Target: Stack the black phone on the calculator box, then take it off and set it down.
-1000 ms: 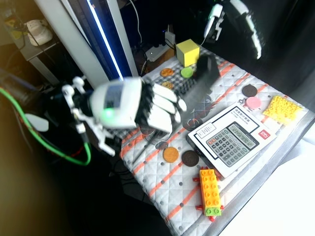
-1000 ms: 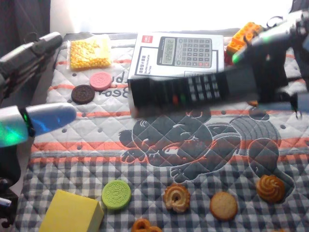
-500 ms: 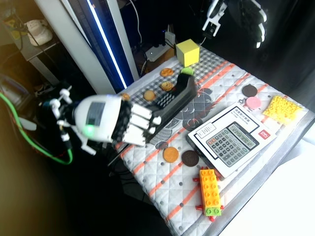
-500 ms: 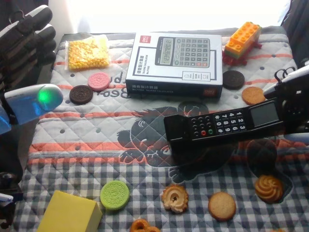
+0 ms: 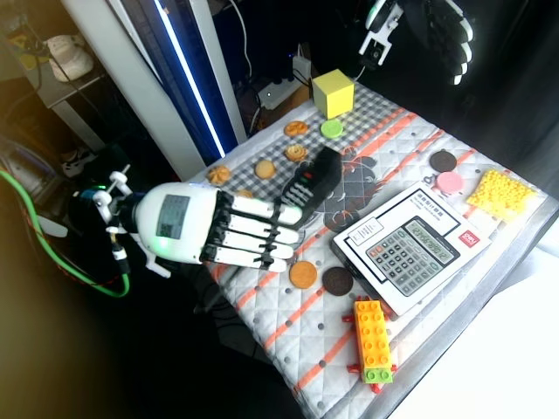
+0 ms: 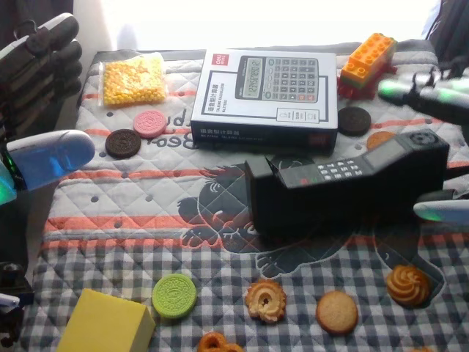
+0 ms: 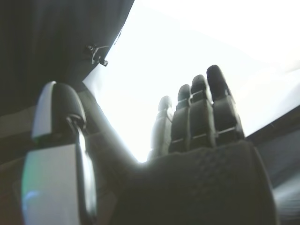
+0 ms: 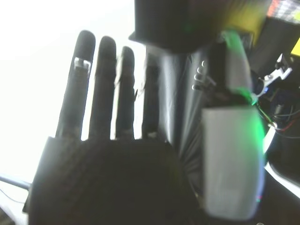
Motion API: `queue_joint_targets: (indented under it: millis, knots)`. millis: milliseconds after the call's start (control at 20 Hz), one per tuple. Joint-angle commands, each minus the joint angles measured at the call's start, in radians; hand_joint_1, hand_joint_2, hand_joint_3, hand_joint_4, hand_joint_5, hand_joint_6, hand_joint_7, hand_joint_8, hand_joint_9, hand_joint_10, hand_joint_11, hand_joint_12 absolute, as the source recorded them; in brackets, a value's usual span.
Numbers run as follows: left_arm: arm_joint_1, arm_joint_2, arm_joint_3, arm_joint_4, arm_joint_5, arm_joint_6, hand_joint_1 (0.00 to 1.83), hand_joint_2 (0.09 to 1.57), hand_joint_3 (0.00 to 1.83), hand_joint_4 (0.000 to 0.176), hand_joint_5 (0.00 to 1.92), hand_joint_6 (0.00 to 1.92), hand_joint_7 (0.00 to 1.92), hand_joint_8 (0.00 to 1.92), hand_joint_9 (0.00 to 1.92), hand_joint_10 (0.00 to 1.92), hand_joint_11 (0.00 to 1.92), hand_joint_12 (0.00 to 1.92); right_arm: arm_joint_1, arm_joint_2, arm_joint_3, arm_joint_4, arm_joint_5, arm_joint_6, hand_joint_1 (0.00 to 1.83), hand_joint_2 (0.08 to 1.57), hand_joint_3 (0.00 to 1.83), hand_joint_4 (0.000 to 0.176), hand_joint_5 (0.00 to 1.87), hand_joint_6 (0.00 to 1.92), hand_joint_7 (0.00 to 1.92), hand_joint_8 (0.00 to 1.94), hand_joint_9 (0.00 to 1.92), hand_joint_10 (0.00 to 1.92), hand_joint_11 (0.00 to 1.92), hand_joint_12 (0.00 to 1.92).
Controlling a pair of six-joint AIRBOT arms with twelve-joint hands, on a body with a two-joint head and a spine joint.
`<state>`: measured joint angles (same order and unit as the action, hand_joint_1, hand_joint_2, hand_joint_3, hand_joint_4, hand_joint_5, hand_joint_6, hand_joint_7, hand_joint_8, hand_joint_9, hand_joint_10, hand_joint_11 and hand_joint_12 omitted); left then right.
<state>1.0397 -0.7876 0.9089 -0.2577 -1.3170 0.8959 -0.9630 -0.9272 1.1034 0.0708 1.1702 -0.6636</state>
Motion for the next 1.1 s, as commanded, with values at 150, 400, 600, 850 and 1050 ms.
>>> queue_joint_targets:
  millis: [150, 400, 600, 850, 1050]
  knots:
    - [0.008, 0.009, 0.001, -0.021, -0.154, -0.017, 0.76, 0.95, 0.0, 0.106, 0.07, 0.0, 0.09, 0.0, 0.12, 0.0, 0.0, 0.41, -0.006, 0.023, -0.023, 0.017, 0.2, 0.011, 0.77, 0.86, 0.0, 0.176, 0.0, 0.0, 0.06, 0.0, 0.08, 0.0, 0.0, 0.1]
    - [0.039, 0.02, -0.008, -0.034, -0.256, -0.045, 0.61, 0.98, 0.02, 0.129, 0.04, 0.0, 0.14, 0.0, 0.16, 0.0, 0.0, 0.8, -0.074, 0.056, -0.07, 0.053, 0.371, 0.01, 0.76, 0.84, 0.0, 0.176, 0.0, 0.0, 0.1, 0.01, 0.09, 0.0, 0.01, 0.06]
    - [0.051, 0.018, -0.011, -0.033, -0.313, -0.083, 0.61, 1.14, 0.02, 0.151, 0.07, 0.0, 0.09, 0.0, 0.1, 0.0, 0.0, 0.3, -0.162, 0.066, -0.092, 0.144, 0.493, 0.01, 0.77, 0.91, 0.01, 0.157, 0.11, 0.01, 0.16, 0.01, 0.16, 0.01, 0.11, 0.1]
    - [0.106, 0.003, -0.023, -0.048, -0.408, -0.142, 0.42, 1.19, 0.01, 0.055, 0.01, 0.0, 0.05, 0.0, 0.05, 0.0, 0.0, 0.03, -0.259, 0.07, -0.139, 0.217, 0.592, 0.01, 0.65, 1.06, 0.01, 0.132, 0.08, 0.01, 0.16, 0.01, 0.21, 0.0, 0.21, 0.09]
    - [0.101, -0.015, -0.016, -0.042, -0.413, -0.166, 0.08, 1.34, 0.03, 0.031, 0.0, 0.0, 0.08, 0.0, 0.1, 0.01, 0.06, 0.03, -0.259, 0.069, -0.139, 0.216, 0.592, 0.01, 0.5, 1.14, 0.02, 0.123, 0.03, 0.0, 0.04, 0.0, 0.12, 0.0, 0.12, 0.04]
